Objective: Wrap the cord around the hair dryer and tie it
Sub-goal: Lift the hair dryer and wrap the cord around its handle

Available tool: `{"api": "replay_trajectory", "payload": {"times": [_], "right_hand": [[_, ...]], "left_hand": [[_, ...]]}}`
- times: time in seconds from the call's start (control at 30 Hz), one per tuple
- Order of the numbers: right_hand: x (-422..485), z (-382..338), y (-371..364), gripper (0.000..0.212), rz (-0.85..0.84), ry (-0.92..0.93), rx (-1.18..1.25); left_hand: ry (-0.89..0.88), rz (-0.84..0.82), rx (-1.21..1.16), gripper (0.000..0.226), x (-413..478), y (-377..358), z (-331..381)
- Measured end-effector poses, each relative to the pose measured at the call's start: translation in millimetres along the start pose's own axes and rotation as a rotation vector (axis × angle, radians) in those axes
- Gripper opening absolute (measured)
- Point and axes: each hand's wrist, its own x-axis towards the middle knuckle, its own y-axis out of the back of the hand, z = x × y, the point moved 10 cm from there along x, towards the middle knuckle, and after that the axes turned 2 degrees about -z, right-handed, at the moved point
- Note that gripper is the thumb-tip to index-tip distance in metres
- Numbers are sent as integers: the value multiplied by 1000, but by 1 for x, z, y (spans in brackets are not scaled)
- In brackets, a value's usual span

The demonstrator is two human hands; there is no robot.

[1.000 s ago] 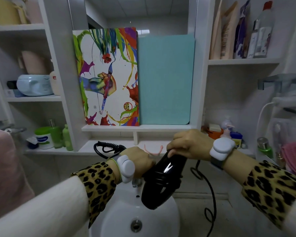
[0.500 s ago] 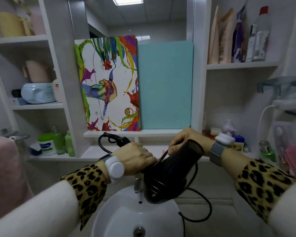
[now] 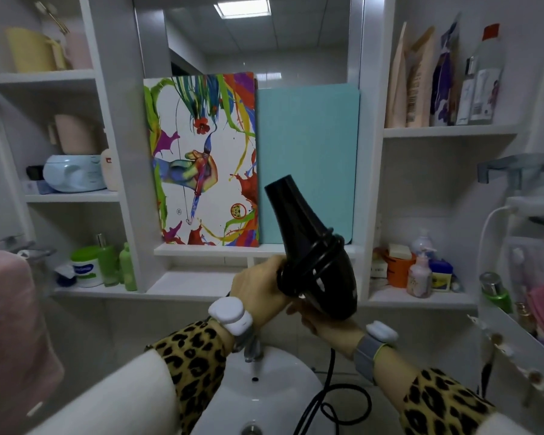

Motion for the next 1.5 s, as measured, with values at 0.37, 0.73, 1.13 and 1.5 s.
{"api": "replay_trajectory", "payload": {"times": [0.37, 0.73, 1.13, 1.5], "right_hand": [[-35, 2, 20, 25, -50, 248, -839], [-36, -14, 17, 23, 21, 359, -1147], [-61, -89, 23, 24, -13, 836, -1469], [-22, -100, 50, 28, -139, 713, -1365]], "left_hand": [[415, -366, 26, 17, -13, -51, -59], [261, -350, 346, 5, 3, -50, -19], [-135, -523, 832, 10, -4, -76, -25], [-949, -415, 759, 18, -58, -61, 45]]}}
